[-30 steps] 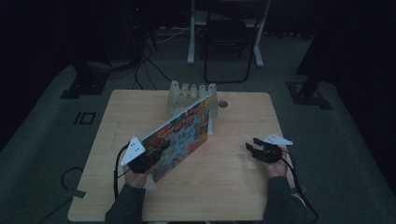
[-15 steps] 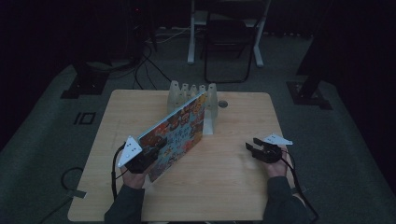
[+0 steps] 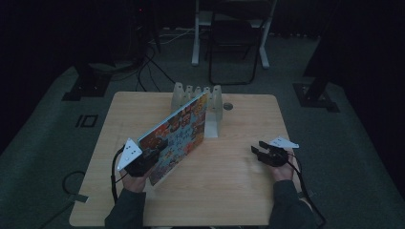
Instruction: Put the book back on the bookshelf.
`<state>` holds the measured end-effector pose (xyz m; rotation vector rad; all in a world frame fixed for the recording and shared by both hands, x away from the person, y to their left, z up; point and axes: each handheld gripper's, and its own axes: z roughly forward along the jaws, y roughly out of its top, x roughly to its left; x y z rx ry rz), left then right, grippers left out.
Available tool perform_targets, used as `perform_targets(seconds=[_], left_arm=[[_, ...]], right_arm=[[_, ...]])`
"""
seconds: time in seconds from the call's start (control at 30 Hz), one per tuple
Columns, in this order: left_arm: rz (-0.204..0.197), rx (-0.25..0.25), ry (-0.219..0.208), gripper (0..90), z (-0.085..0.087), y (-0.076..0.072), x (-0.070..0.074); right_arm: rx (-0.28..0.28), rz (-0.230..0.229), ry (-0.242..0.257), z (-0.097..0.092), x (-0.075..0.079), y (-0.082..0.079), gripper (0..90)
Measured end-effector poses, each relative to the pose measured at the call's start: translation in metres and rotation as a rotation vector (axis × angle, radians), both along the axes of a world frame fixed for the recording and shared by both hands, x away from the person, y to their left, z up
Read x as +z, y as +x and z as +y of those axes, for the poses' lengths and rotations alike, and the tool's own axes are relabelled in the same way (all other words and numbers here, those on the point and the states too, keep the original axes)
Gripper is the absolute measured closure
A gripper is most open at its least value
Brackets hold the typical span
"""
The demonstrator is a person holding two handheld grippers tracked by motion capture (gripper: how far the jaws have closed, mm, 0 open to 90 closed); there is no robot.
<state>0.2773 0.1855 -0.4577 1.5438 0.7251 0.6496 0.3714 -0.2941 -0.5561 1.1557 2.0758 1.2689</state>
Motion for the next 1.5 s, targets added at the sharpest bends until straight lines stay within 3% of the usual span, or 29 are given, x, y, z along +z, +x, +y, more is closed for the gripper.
perform_targets(seconds=[0.67, 1.5], left_arm=[[0.004, 0.036, -0.003, 81.8, 0.01, 0.001, 0.001], [0.006, 0.106, -0.042, 81.8, 0.025, 0.001, 0.002]], right_arm=[[0.001, 0.005, -0.001, 0.0, -0.001, 0.001, 50.2], [0.003, 0.004, 0.002, 0.0, -0.001, 0.001, 50.1]])
